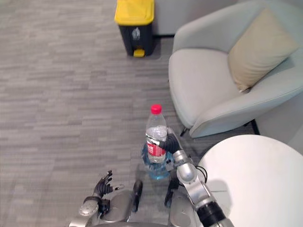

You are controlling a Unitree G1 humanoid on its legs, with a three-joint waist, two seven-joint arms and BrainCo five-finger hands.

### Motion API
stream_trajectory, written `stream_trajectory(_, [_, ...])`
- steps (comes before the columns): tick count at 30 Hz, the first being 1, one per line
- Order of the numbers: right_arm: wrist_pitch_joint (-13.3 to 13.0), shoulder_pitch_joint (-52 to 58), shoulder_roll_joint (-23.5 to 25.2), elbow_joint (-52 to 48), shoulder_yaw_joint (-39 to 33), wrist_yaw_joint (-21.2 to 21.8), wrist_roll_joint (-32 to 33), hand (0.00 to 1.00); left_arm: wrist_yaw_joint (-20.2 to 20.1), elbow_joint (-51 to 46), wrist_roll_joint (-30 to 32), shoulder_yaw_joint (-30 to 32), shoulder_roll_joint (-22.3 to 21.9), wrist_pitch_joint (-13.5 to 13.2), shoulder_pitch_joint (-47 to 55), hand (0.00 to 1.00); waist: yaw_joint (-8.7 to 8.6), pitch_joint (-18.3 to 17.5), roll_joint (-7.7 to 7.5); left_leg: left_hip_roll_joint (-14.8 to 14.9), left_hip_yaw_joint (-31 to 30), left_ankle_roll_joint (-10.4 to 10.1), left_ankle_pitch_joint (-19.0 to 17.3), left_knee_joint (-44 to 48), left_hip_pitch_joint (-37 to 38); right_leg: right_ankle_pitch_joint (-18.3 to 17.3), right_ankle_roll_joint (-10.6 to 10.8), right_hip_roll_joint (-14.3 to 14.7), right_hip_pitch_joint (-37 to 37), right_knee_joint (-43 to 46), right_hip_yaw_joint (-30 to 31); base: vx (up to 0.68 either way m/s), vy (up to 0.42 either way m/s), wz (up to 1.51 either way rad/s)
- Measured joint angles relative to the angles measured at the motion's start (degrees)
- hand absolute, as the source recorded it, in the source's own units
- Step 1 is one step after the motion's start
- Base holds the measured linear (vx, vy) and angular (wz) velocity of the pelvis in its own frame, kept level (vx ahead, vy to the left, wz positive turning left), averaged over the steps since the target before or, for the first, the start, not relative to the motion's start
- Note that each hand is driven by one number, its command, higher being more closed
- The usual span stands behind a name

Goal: Gather rubbish on tea table into small bin, then transfer packed bag to large trash can.

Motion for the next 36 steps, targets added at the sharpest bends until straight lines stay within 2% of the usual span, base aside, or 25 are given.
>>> stream_trajectory(4, [0.1, -5.4, -0.7, 1.4, 3.5, -0.1, 0.0, 1.00, 1.0, -1.7, -1.2, 0.2, 0.0, -0.5, -1.4, 0.00, -0.08, 3.2, 0.51, 0.1, 1.7, 0.1, 0.0, 5.0, -6.9, -1.1, 0.1, -1.9, -6.7, 5.8, 0.0, -0.18, -0.001, 0.16])
stream_trajectory(10, [0.5, -13.0, -0.7, 1.6, 5.6, -1.8, -1.1, 1.00, 1.2, -3.4, -1.9, 1.7, -1.5, -1.1, -6.4, 0.00, 0.03, 5.8, 0.78, 0.6, 3.5, 0.7, -1.5, 13.9, -19.2, -1.9, -0.8, -3.5, -18.5, 13.4, 0.4, -0.11, 0.016, 0.01])
stream_trajectory(15, [0.8, -19.7, -1.0, 3.7, 5.4, -4.5, -2.4, 1.00, 2.4, -4.0, -2.3, 2.3, -2.4, -1.2, -11.3, 0.00, 0.12, 7.3, 0.83, 2.0, 4.7, 0.9, -2.2, 18.9, -28.2, -2.4, -1.4, -3.9, -26.5, 17.5, 0.4, -0.07, 0.009, 0.02])
stream_trajectory(21, [2.7, -26.1, -1.4, 8.7, 2.1, -7.7, -3.1, 1.00, 3.4, -7.1, -2.3, 3.6, -3.3, -1.8, -16.7, 0.00, 1.12, 9.2, 0.73, 2.8, 4.9, 0.9, -3.4, 25.5, -38.4, -3.8, -3.0, -4.9, -35.9, 24.0, 0.3, -0.04, -0.004, 0.06])
stream_trajectory(26, [4.0, -33.3, -2.9, 15.5, -0.1, -9.4, -3.1, 1.00, 3.6, -8.1, -2.8, 4.8, -2.9, -2.7, -20.8, 0.00, 1.40, 10.1, 0.71, 3.0, 4.4, 0.8, -3.4, 30.2, -47.4, -5.0, -3.1, -5.6, -44.8, 28.9, 0.5, -0.02, -0.009, 0.04])
stream_trajectory(30, [4.5, -35.8, -4.0, 19.0, -1.2, -10.4, -3.6, 1.00, 3.7, -9.0, -3.6, 5.4, -2.5, -3.2, -21.6, 0.00, 1.39, 10.2, 0.81, 3.4, 4.4, 0.8, -3.4, 31.8, -51.2, -5.1, -3.0, -5.5, -48.4, 30.0, 0.6, -0.03, 0.014, -0.04])
stream_trajectory(36, [6.7, -39.1, -4.2, 24.5, -2.2, -11.6, -4.2, 1.00, 4.7, -9.1, -4.5, 5.7, -2.2, -3.4, -23.1, 0.00, 1.44, 10.2, 0.80, 3.5, 4.4, 0.8, -3.3, 31.9, -53.7, -5.1, -2.9, -5.4, -51.1, 30.2, 1.0, -0.01, 0.009, 0.00])
